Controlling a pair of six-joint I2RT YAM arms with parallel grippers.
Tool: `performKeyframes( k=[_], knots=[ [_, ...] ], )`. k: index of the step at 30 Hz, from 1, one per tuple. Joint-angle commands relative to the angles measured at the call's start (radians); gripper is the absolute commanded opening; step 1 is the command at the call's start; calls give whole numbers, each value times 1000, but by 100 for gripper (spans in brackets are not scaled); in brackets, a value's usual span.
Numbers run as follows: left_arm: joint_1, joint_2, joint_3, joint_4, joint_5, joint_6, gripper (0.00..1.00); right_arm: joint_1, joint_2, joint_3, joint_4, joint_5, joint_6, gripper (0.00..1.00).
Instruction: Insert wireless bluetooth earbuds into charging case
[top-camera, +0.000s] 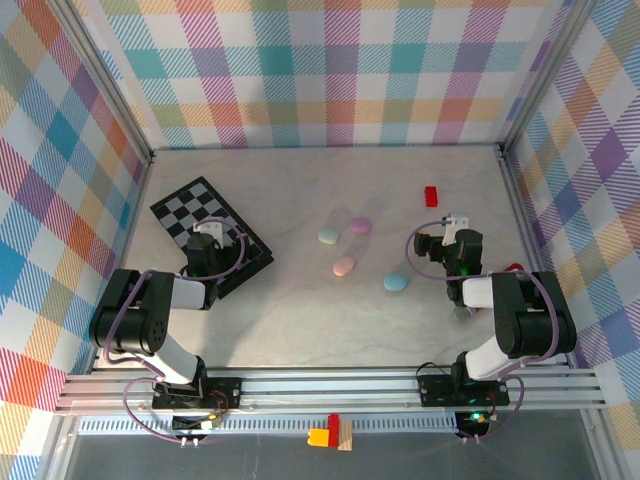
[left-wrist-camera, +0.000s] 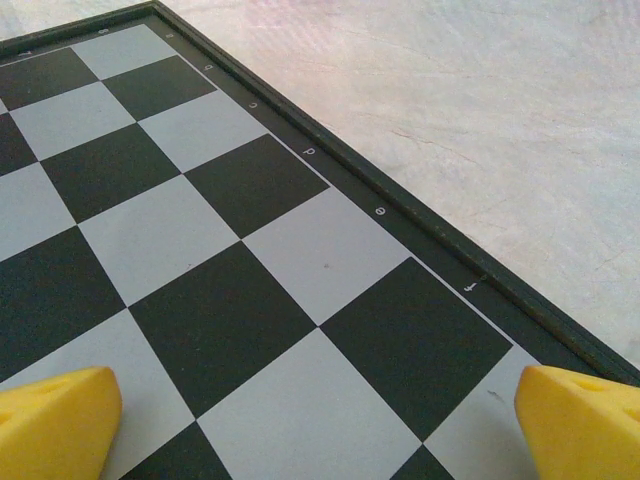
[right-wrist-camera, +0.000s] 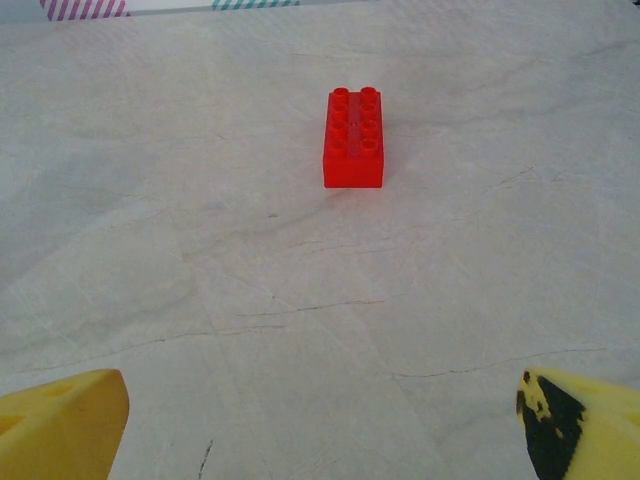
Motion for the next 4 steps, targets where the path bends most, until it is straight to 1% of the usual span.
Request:
performKeyframes(
  k=[1,4],
  knots=[
    [10,2,22,13,5,-10,100,-4,5,16,44,-16,9,99],
    [10,0,20,17,5,-10,100,-4,5,15,46,-14,9,99]
  ],
)
